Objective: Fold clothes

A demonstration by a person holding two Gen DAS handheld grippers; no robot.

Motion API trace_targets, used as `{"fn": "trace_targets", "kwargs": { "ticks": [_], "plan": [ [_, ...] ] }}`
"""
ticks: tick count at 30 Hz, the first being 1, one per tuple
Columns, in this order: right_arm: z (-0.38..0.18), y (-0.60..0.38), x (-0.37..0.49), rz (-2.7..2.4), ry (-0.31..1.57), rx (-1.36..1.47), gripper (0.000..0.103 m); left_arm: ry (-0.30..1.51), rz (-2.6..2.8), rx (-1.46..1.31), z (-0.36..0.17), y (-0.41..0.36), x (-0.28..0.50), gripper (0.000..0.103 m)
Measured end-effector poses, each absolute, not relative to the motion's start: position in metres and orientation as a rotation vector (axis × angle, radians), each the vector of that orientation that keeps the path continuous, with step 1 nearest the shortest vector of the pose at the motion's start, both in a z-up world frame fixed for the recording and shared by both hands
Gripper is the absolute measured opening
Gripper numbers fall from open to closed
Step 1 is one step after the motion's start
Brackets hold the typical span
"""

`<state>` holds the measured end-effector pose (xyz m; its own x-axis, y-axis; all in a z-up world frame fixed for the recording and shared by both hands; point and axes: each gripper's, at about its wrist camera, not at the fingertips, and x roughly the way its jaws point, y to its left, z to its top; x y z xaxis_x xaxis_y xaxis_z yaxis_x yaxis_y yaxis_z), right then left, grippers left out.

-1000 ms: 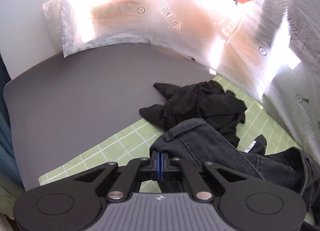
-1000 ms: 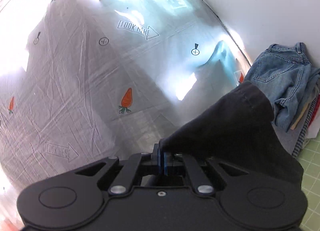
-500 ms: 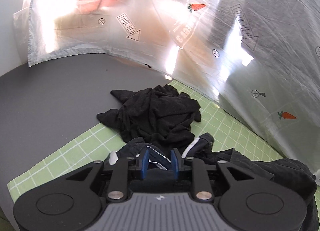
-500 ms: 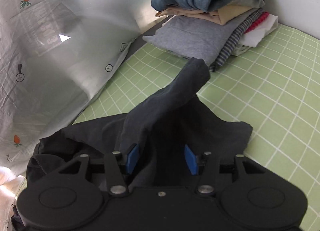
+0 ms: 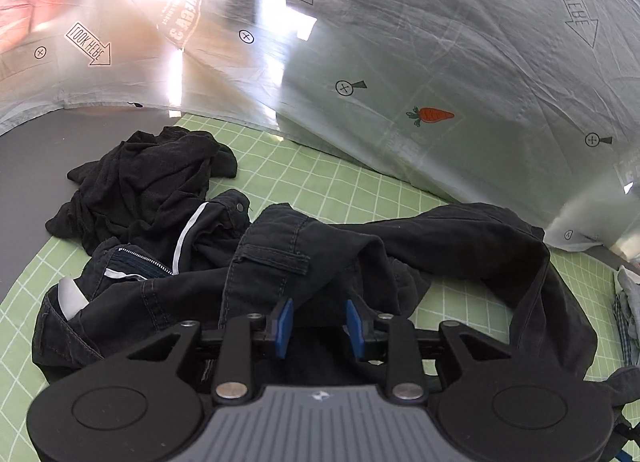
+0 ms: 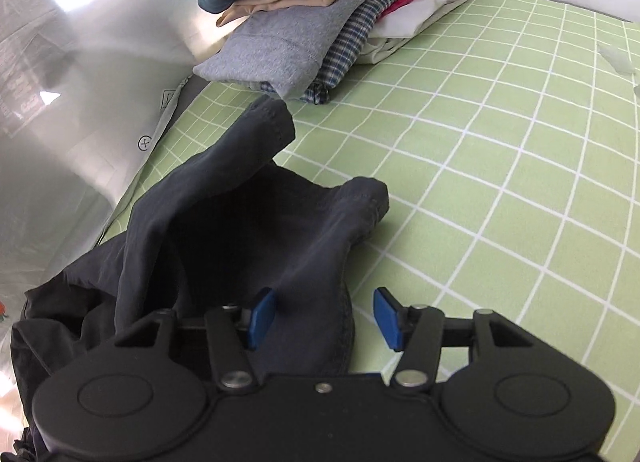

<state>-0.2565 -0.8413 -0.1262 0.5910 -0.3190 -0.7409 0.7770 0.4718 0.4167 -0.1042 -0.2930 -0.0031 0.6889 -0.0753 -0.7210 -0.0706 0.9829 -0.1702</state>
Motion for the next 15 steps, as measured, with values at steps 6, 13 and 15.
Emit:
{"fn": "trace_targets", "kwargs": {
  "ticks": [6, 13, 15],
  "plan": [
    [-0.13, -0.863, -0.234, -0.695, 0.685, 0.809, 0.012, 0.871, 0.005, -0.217, -0.016, -0.29, -0.107, 0.033],
    [-0.076, -0.887, -0.283, -0.995, 0.534, 0.62, 0.003, 0.924, 0.034, -0.185, -0.024, -0.285, -0.108, 0.033],
    [-0.069, -0.897, -0.297, -1.079, 0.554, 0.543, 0.003, 0.932, 0.041, -0.18, -0.025, -0.282, -0.106, 0.033]
  ]
}}
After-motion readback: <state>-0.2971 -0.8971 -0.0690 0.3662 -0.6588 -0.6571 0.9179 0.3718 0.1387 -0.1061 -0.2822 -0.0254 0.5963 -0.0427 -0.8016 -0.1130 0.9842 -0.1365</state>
